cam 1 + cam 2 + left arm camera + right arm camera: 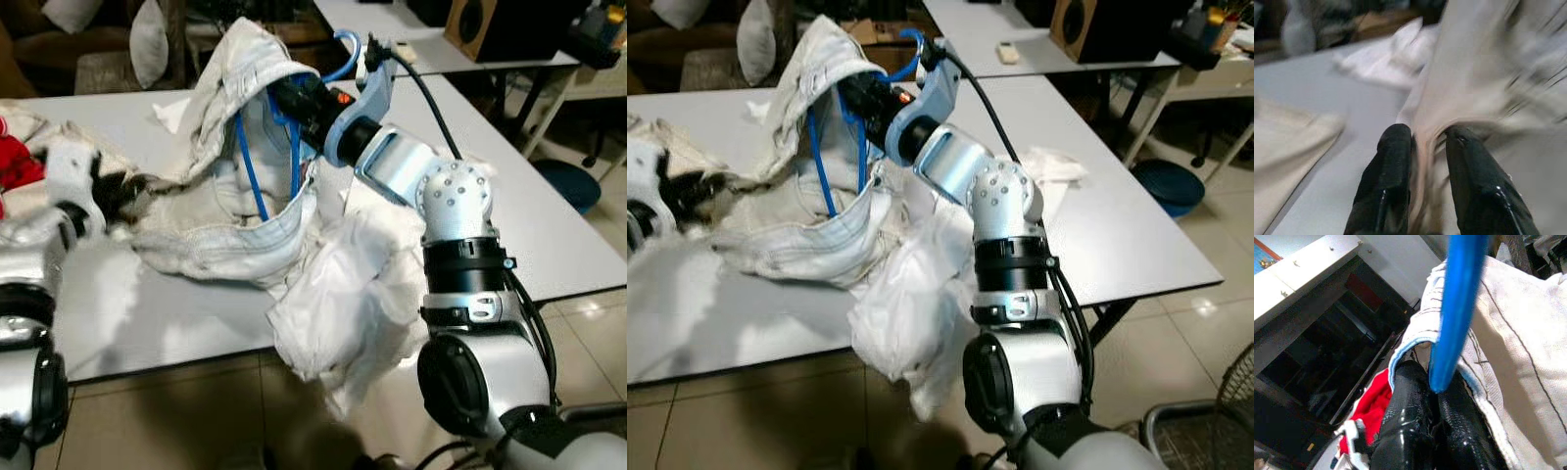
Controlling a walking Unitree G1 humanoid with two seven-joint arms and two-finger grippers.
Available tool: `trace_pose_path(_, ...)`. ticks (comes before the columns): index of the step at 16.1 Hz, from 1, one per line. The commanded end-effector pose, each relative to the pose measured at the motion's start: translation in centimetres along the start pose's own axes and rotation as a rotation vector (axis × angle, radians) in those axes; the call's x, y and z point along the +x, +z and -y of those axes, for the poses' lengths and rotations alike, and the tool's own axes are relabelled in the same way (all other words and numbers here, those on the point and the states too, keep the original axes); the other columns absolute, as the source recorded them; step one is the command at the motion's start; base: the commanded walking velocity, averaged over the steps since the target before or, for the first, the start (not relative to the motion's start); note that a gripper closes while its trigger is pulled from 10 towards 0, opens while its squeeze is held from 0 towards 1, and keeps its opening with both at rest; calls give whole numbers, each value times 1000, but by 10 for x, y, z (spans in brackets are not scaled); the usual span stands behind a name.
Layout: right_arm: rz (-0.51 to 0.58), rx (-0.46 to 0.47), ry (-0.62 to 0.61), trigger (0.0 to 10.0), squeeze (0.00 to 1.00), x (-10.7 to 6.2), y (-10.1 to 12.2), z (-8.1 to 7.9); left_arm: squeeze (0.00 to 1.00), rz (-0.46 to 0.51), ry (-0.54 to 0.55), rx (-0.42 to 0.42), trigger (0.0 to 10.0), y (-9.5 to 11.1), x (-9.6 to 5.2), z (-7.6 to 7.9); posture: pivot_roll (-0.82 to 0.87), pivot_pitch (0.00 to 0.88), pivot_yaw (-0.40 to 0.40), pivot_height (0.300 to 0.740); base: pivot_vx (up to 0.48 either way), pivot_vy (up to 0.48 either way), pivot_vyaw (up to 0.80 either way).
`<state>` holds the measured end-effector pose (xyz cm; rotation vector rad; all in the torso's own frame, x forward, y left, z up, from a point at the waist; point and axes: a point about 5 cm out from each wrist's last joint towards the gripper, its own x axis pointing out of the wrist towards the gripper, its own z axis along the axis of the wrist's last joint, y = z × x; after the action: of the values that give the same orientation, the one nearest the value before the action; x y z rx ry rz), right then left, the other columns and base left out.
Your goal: Hang hanger
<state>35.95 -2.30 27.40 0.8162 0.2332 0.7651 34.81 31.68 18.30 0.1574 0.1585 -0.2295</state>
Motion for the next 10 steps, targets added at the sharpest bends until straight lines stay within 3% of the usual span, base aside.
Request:
trace_pose_path(1,31,-5,23,10000,0,0,3,-3,1000,13,-59,-3,10000,5,-10,-2,12,0,-21,740,0,0,438)
trace_pose_path(5,28,-17,68,10000,0,1,5,-11,1000,84,-123,-14,10000,22,-41,-5,15,0,-24,740,0,0,795)
trace_pose_path(7,19,-35,123,10000,0,2,6,-23,1000,160,-231,-20,10000,44,-69,17,31,0,-35,740,0,0,788)
trace_pose_path(9,32,-33,174,10000,0,1,11,-36,1000,179,-288,-54,10000,51,-80,37,42,0,-38,740,0,0,788)
trace_pose_path(10,40,-34,197,10000,0,0,13,-42,941,193,-312,-62,10000,54,-84,47,45,0,-40,740,0,0,788)
